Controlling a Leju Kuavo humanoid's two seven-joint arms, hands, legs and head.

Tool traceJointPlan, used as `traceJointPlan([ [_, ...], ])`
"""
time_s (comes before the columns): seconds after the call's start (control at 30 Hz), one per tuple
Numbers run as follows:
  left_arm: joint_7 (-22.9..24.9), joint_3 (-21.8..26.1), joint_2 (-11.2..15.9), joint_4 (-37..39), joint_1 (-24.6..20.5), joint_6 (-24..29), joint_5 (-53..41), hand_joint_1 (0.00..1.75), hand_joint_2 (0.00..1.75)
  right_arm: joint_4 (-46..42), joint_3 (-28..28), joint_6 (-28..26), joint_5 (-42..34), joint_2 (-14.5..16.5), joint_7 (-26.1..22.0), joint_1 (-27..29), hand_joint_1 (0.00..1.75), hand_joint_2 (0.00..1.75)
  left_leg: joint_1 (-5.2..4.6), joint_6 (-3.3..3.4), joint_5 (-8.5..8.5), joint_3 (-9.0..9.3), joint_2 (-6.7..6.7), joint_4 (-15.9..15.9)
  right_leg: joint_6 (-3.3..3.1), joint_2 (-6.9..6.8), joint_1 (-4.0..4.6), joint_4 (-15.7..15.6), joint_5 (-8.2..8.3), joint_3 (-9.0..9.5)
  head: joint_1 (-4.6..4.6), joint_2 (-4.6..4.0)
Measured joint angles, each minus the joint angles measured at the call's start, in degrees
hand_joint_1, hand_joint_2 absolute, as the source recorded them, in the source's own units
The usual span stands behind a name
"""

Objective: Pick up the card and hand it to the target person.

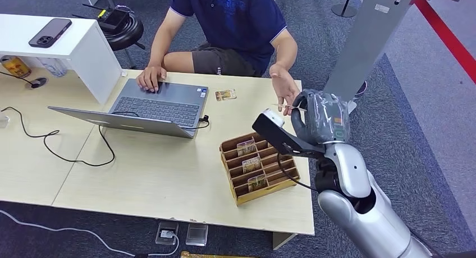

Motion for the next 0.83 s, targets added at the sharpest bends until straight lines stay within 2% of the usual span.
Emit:
traceJointPlan([
  [0.17, 1.0, -0.8, 0.0, 0.0, -0.9, -0.1, -0.4, 0.0, 0.0, 15.0, 1.8, -4.3, -1.6, 4.5, -6.6, -9.7, 1.75, 1.75, 0.0, -0.01, 0.12, -0.09, -0.08, 0.0, 0.02, -0.06, 0.0, 0.0, 0.06, -0.05, 0.02, 0.0],
  [0.27, 1.1, -1.4, 0.0, 0.0, -1.1, -0.1, -0.3, 0.0, 0.0, 24.7, 3.2, -5.0, -1.0, 7.6, -8.6, -14.1, 1.75, 1.75, 0.0, -0.01, 0.13, -0.1, -0.12, 0.0, 0.02, -0.1, 0.0, 0.1, 0.07, -0.06, -0.04, 0.0],
  [0.5, 1.1, -1.8, 0.0, 0.0, -0.8, -0.2, 0.7, 0.0, 0.0, 40.8, 6.1, -5.4, 0.0, 13.8, -11.1, -19.0, 1.75, 1.75, 0.0, -0.02, 0.13, -0.16, -0.12, 0.0, 0.02, -0.09, 0.0, 0.1, 0.06, -0.14, -0.02, 0.0],
  [0.63, 1.0, -1.8, 0.0, 0.0, -0.5, -0.7, 1.0, 0.0, 0.0, 45.7, 7.2, -5.5, 0.3, 15.9, -11.7, -19.7, 0.0, 1.75, 0.0, -0.02, 0.13, -0.16, -0.11, 0.0, 0.02, -0.08, 0.0, 0.0, 0.06, -0.15, 0.03, 0.0],
  [0.83, 0.3, -2.2, 0.0, 0.0, -0.4, -1.5, 1.0, 0.0, 0.0, 50.5, 8.3, -6.1, 0.7, 18.1, -12.3, -20.6, 0.0, 1.75, 0.0, -0.02, 0.13, -0.15, -0.1, 0.0, 0.02, -0.07, 0.0, 0.0, 0.07, -0.16, -0.01, 0.0],
])
